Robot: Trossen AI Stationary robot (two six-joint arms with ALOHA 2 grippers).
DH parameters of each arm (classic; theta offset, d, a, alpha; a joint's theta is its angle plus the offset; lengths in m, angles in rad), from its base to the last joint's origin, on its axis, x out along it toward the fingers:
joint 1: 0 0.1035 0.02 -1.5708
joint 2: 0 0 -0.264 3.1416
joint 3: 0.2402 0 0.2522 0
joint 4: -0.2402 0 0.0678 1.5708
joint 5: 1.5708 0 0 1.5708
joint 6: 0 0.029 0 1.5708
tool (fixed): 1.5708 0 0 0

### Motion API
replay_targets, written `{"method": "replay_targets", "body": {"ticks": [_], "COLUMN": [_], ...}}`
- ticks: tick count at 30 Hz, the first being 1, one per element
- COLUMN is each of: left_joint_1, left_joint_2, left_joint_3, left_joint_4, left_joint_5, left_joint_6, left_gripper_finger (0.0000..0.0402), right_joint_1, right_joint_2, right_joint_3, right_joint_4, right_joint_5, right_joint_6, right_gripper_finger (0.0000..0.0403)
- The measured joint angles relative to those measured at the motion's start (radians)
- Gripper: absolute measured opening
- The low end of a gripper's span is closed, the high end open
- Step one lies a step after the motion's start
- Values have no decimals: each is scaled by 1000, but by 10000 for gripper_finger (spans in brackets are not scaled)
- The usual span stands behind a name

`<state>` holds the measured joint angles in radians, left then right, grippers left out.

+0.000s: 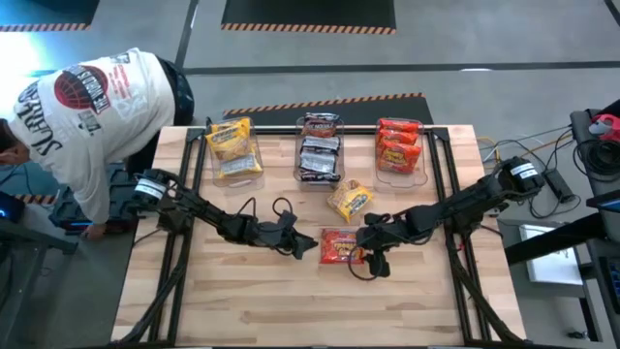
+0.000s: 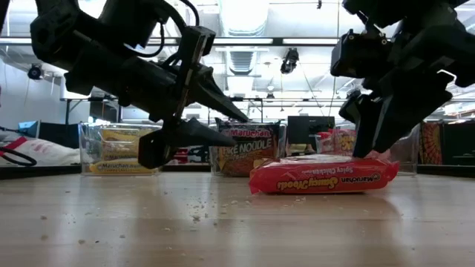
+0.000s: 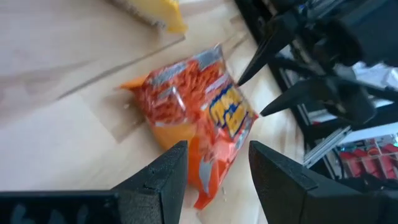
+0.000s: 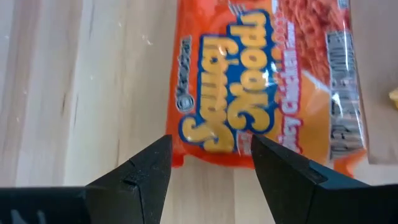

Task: Sort Maruchan noodles
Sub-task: Put the orange instant noodle pack into the right transparent bin

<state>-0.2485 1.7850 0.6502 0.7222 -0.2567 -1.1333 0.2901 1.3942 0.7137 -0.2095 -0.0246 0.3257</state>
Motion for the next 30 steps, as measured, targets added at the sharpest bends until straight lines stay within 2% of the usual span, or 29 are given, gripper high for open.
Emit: {"method": "replay_targets", "body": {"ticks": [15, 25, 30], "left_joint_1": [-1, -13, -13], "left_joint_2": [1, 140, 161], "left_joint_3": [9, 136, 149], "left_joint_4": [-36, -36, -34], "left_joint_5": [5, 68, 64], "left_joint_6": [-40, -55, -52], "left_gripper_finger": [176, 196, 198], "right_joint_1": [0, 0, 0], "right_joint_2": [65, 66, 67], "right_joint_3": [-1, -8, -10], "right_joint_4": [19, 11, 3], "right_joint_5": [6, 2, -2], "right_joint_6": [-12, 0, -1], "right_gripper_finger": [208, 208, 208]}}
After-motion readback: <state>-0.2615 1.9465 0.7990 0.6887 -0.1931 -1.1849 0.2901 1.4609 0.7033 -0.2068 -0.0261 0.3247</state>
